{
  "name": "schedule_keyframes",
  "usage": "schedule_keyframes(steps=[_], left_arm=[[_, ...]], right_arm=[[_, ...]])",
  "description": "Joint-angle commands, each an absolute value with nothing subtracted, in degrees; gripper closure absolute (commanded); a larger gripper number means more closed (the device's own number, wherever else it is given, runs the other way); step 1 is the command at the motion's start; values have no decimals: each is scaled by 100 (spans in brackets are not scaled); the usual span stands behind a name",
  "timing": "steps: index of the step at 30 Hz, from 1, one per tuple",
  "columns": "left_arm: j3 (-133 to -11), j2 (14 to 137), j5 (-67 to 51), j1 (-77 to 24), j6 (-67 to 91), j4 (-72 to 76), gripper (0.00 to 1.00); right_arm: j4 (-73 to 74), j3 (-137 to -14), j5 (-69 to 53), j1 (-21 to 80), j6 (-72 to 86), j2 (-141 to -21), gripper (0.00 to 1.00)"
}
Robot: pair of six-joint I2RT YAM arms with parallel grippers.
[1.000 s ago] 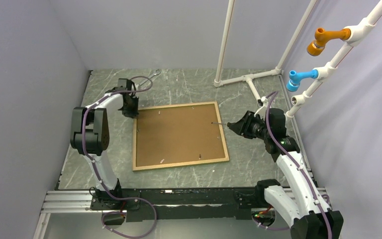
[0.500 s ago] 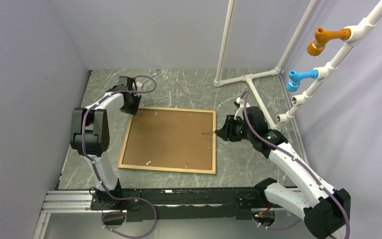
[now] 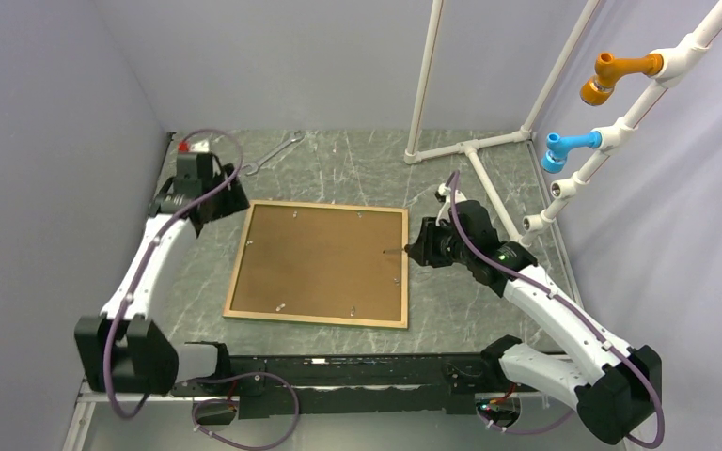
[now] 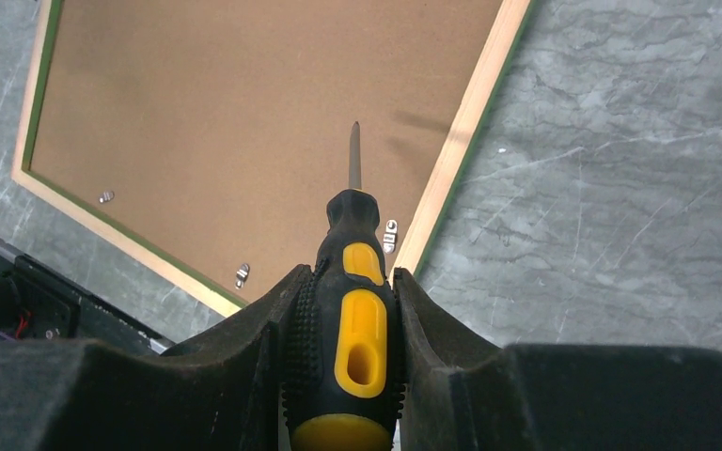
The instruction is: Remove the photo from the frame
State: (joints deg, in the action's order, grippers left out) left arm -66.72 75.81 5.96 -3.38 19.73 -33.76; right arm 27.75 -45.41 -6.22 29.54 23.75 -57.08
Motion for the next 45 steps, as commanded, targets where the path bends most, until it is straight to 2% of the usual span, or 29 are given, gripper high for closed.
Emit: schedule_keyframes(steps=[1,4,12,18,23,26,31,34,37,45], left_arm=[[-5618,6839,-77,-223,4077,-4403,27],[-4719,6222,-215,-220,5220,-4838,30],[-3038,4620,-790,-220,7321,-5306,12],[-2859,4428,-480,-221,8260,-5750,14],[-2563,4545,-434,-225,8823,-5620,25],[-2430,4525,-346,-225,9072,-5441,40],[-2322,4684,-89,-220,9156,-5363,42],[-2231,4922,-24,-225,9103,-5150,50],[-2181,5229,-22,-224,8952,-4885,52],[-2604,6067,584,-221,7590,-4345,93]], right_arm=[[2505,-4785,-519,3044,2356,-5682,100],[2388,-4708,-531,3068,2383,-5580,100],[2265,-4593,-498,3180,2432,-5522,100],[2273,-4592,-435,3300,2494,-5452,100],[2314,-4551,-378,3332,2520,-5385,100],[2267,-4493,-376,3347,2510,-5354,100],[2253,-4466,-385,3355,2503,-5367,100],[2225,-4488,-410,3355,2503,-5445,100],[2196,-4484,-424,3373,2505,-5446,100],[2172,-4448,-273,3407,2421,-5481,100]])
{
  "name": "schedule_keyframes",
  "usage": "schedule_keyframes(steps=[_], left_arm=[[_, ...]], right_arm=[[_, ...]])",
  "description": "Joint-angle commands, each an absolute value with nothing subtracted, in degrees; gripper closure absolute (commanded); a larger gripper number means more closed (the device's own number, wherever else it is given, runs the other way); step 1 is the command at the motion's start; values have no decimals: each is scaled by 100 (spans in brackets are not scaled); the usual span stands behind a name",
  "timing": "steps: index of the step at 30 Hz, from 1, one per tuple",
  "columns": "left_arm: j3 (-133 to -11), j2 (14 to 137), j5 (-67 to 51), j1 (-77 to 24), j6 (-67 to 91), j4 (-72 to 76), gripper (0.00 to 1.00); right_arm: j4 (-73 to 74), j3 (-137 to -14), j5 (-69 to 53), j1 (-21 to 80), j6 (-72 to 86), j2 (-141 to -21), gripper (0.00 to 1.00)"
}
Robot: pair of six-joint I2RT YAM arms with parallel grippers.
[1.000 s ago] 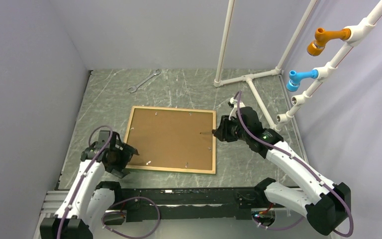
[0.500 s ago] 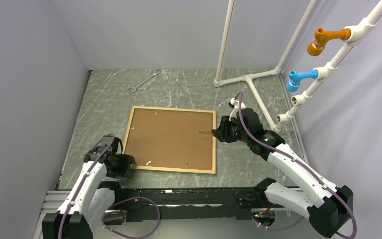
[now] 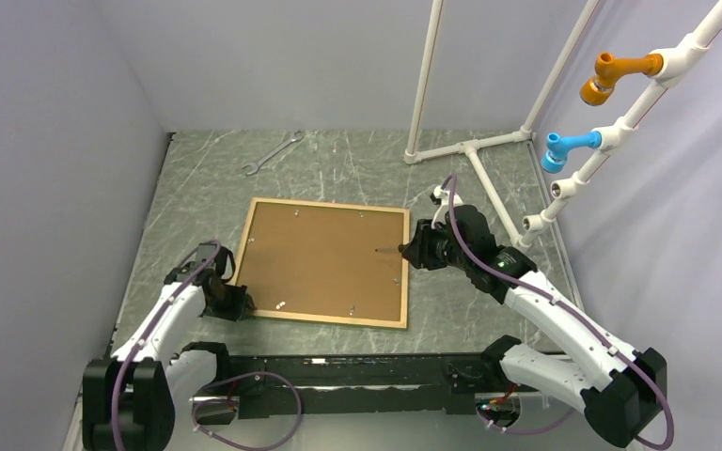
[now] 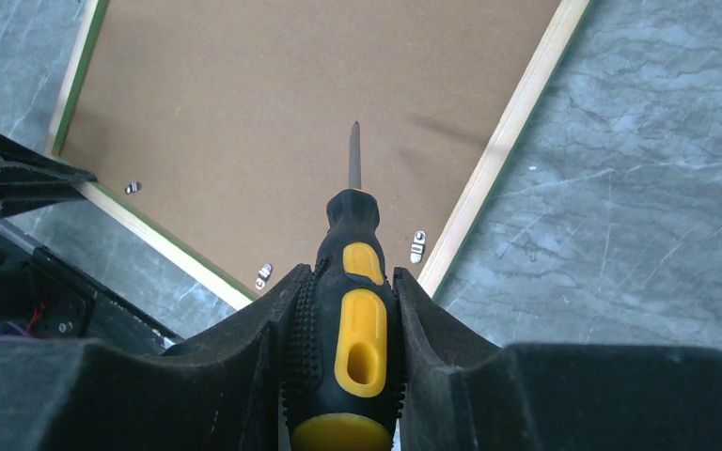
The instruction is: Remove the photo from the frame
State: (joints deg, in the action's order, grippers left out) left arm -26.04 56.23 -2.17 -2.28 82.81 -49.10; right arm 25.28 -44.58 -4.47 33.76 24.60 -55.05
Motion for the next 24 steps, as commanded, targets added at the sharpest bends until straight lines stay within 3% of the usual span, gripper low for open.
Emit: schedule_keyframes(steps=[1,16,24], left_arm=[[-2690,6228,604,-228,7345,-4233,99],[-4087,8307,-197,247,4711,-3145,100],[-4234,8570,-850,638,3613,-2680,100]], right_arm=[[2190,-4478,-246,3405,2398,-5511,100],[1916,-4692,1300,3333,2466,-6191,100],[1269,-4682,967,2971,2375,-6516,100]])
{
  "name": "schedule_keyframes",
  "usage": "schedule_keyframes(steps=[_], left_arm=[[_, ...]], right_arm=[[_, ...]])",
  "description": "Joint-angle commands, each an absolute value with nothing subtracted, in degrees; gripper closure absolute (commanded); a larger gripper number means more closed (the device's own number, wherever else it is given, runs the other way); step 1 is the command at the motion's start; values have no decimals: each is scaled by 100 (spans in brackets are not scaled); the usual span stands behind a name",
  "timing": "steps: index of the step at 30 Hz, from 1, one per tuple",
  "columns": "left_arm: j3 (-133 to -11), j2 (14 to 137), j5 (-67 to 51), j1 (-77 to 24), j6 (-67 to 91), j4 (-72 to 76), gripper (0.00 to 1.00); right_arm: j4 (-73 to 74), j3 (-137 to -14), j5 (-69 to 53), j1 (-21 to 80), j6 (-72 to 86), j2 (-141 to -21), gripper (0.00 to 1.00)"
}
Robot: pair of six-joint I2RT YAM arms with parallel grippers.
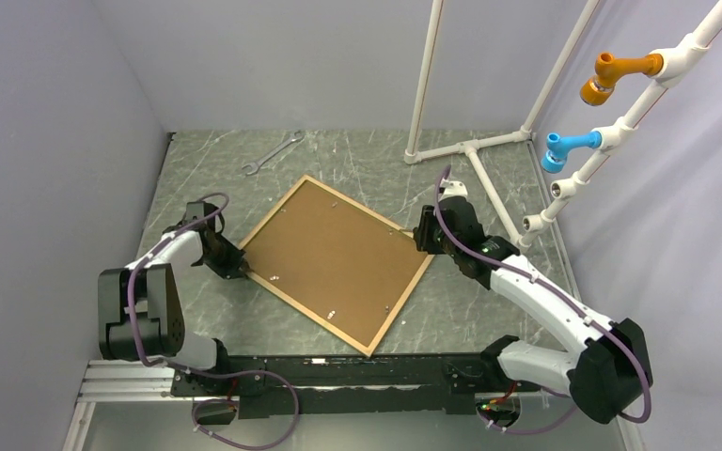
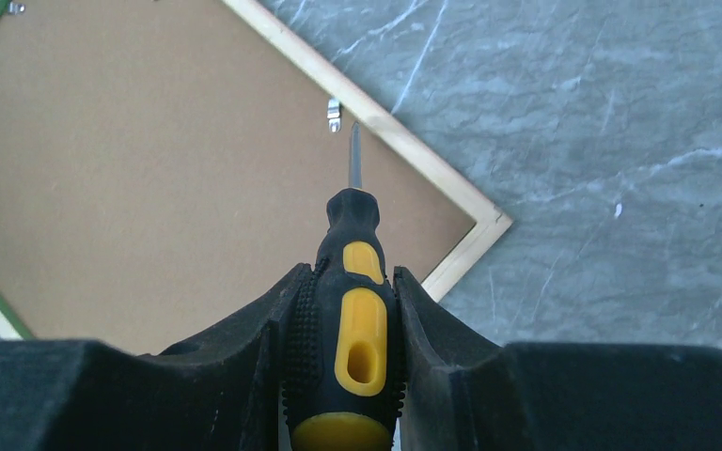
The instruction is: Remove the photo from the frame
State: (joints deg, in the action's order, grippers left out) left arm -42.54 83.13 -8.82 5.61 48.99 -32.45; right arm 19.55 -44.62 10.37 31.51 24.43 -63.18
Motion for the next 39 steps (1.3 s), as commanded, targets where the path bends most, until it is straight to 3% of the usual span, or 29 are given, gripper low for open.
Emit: schedule_keyframes(steps=[1,15,39], left_arm=[[-4269,8627,-955,661,3545,-2656,100],[-4885,9371,-1446,770,3260,-2913,100],[-4710,9516,-1805,1028,3288,-2677,100]], right_arm=[[1266,-4692,943,2956,2339,-6569,100],[1356,-4477,830,2932,2100,-6420,100],[1355,-4186,899,2888,2107,-6329,100]])
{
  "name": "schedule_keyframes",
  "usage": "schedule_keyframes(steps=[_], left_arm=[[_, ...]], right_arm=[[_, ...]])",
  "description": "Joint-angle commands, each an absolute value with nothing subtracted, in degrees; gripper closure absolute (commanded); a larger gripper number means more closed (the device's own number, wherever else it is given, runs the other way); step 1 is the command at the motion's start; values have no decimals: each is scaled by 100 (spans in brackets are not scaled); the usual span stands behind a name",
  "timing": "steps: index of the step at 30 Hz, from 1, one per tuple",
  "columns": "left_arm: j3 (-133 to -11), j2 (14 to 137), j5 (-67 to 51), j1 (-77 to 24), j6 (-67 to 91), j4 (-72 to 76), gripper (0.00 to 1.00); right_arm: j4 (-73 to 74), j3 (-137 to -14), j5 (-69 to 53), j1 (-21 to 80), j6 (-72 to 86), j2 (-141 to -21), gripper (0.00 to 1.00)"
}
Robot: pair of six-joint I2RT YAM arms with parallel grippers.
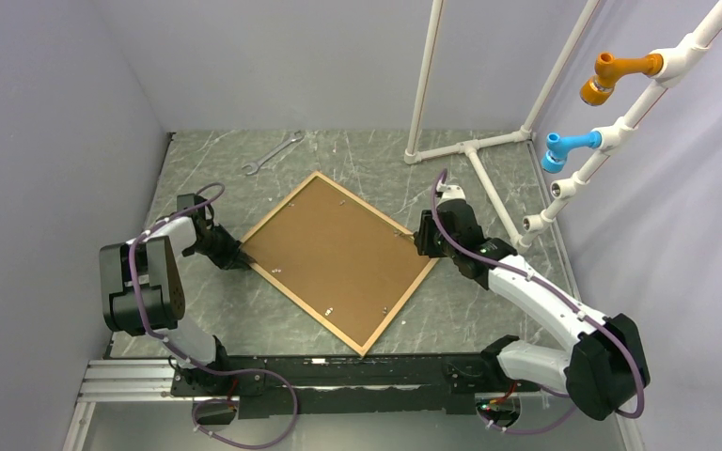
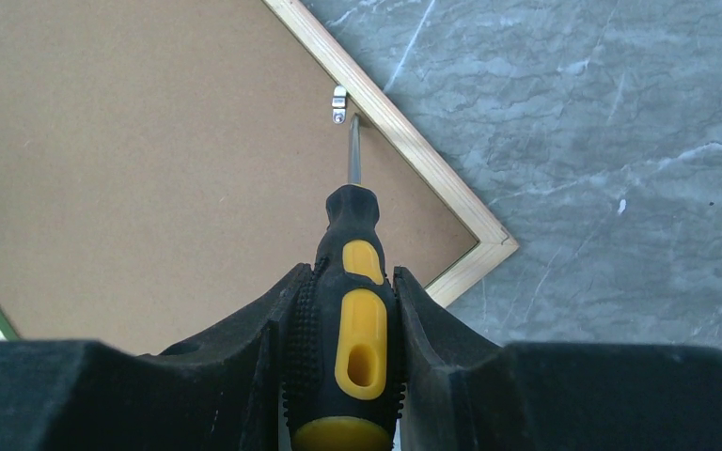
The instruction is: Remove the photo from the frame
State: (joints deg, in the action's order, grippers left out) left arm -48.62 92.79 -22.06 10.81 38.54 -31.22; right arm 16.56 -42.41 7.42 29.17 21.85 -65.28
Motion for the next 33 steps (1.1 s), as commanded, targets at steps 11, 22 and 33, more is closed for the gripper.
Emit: schedule_keyframes(steps=[11,22,33], left_arm=[[-4720,9474,-1767,1027,3262,-2676,100],[-4743,9290,-1742,1028,3194,-2659,100],[-4613,7833,-1796,1068,2709,-2386,37]], right_arm=[[836,-4160,337,2891,2064,-6643,100],[863,-4183,-314,2891,2148,-6288,100],[1503,-4383,-54,2888,1954,-5360,100]])
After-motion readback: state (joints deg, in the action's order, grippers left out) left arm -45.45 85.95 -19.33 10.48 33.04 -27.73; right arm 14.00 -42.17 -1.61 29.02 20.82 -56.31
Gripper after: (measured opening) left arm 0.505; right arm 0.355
